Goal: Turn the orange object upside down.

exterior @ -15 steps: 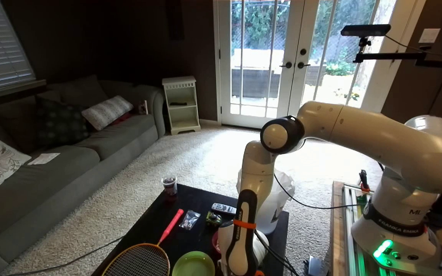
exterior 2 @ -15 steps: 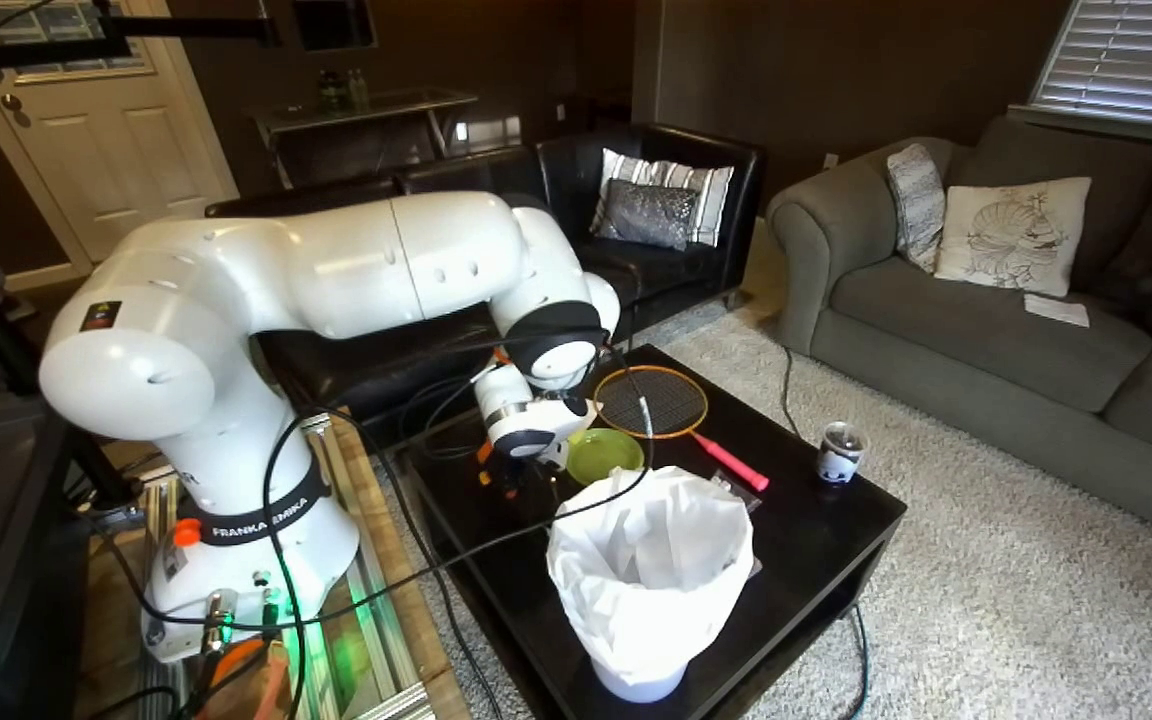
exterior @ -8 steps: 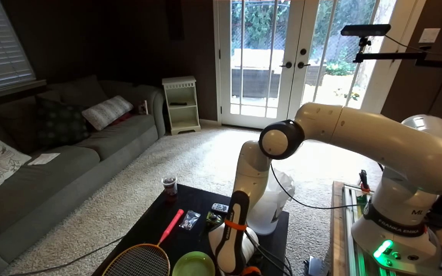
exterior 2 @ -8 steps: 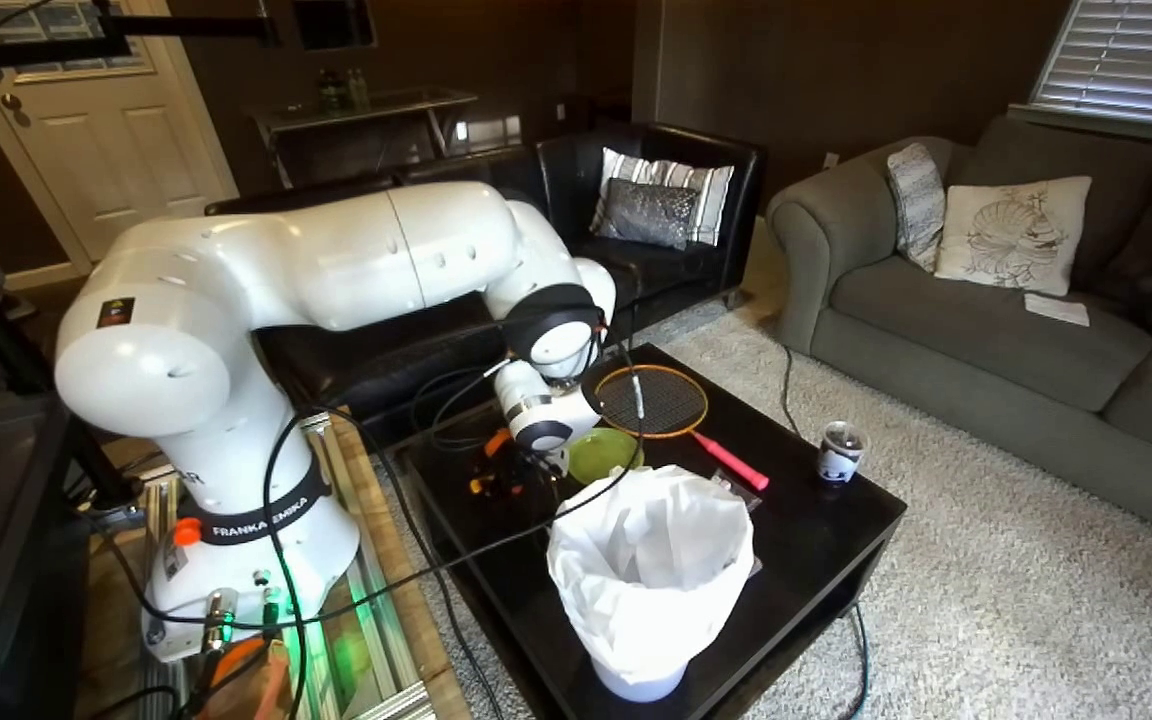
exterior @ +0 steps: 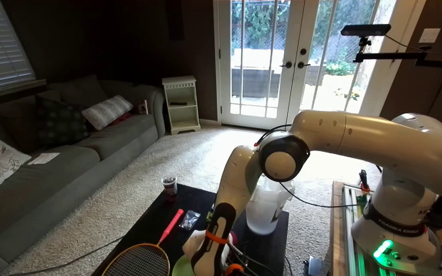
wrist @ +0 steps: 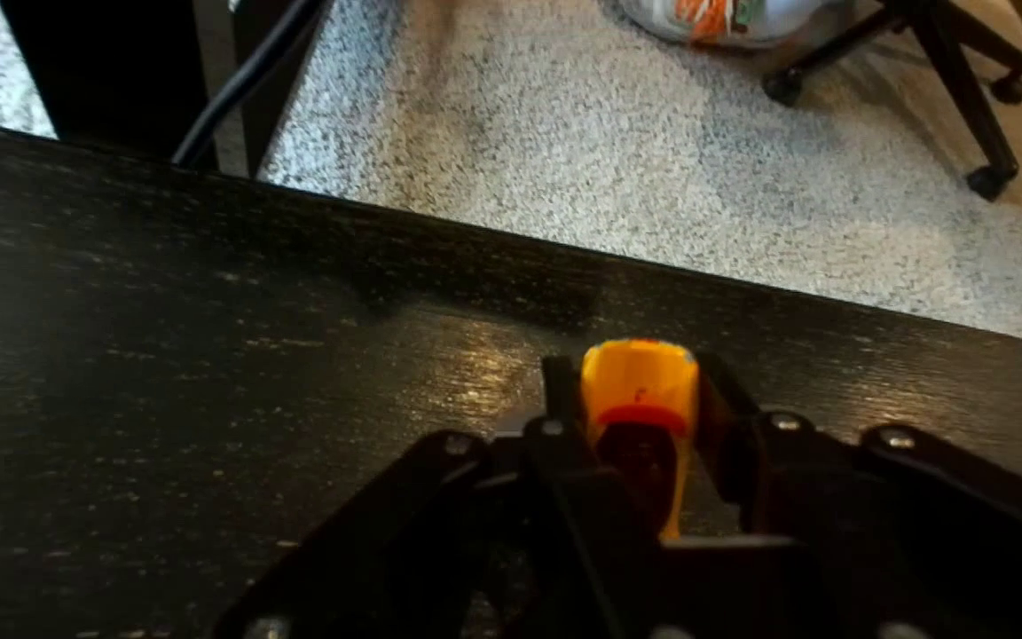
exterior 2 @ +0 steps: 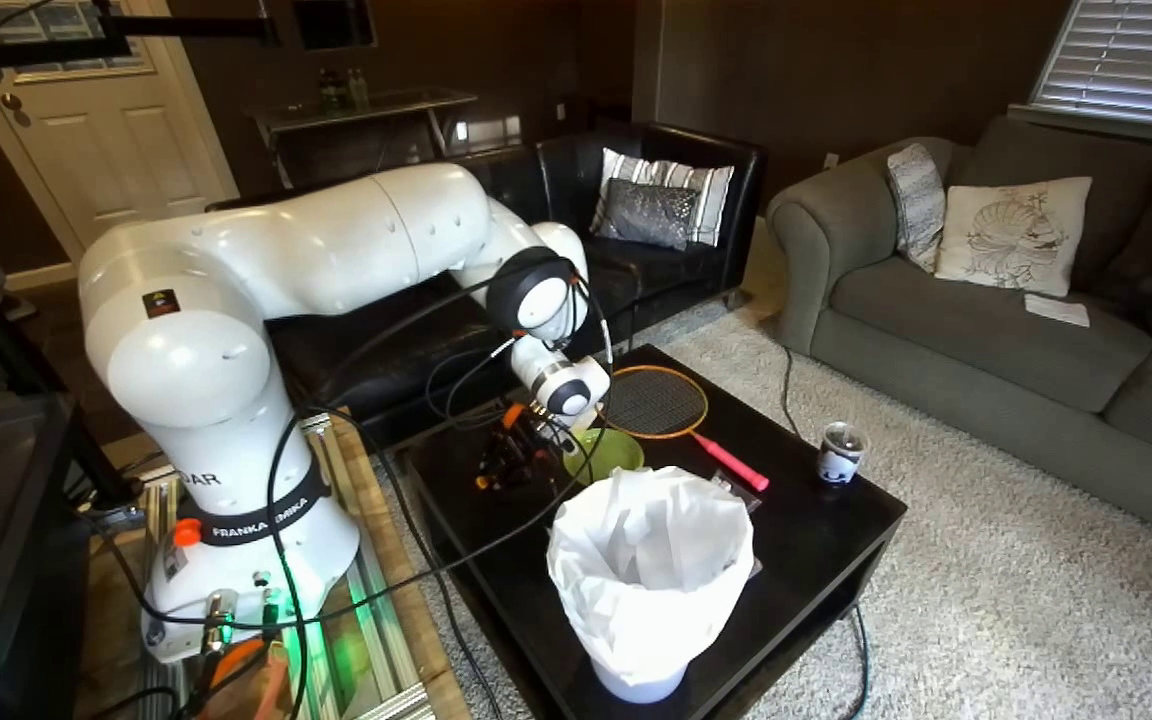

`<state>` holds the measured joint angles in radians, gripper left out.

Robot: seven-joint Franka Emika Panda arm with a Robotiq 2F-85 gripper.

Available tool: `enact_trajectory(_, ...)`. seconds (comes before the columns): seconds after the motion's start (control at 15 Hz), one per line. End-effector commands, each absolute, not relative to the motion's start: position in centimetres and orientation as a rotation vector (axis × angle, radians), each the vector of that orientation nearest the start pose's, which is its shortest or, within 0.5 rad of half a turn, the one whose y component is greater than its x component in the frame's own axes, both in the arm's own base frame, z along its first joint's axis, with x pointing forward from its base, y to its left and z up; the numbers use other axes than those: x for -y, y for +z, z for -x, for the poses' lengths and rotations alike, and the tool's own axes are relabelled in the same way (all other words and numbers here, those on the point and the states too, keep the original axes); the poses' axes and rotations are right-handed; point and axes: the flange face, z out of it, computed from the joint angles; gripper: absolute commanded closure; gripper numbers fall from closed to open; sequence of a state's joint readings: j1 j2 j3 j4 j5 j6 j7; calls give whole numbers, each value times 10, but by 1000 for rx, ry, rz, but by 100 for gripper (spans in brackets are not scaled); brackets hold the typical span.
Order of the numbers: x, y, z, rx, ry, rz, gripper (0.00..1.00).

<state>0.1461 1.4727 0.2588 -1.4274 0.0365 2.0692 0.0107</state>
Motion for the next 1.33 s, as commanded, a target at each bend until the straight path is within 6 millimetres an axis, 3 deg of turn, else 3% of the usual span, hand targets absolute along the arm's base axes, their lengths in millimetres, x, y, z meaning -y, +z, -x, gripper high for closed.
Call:
enact_trajectory(0.0, -234, -190, -463, 367, 1366, 2812, 87)
enact_trajectory(0.07, -237, -191, -466, 381, 1394, 2854, 87)
enact_trajectory(0.13, -236, -175, -464, 388, 1424, 2894, 87)
enact_trajectory(0.67, -248, -161, -452, 622, 1688, 3125, 87)
enact_trajectory(1.0, -249, -158, -454, 787, 1694, 3221, 86)
enact_trajectory(1.13, -249, -158, -456, 840, 1680, 3234, 78)
enact_trajectory(1.27, -250, -158, -457, 878, 1664, 3233, 86)
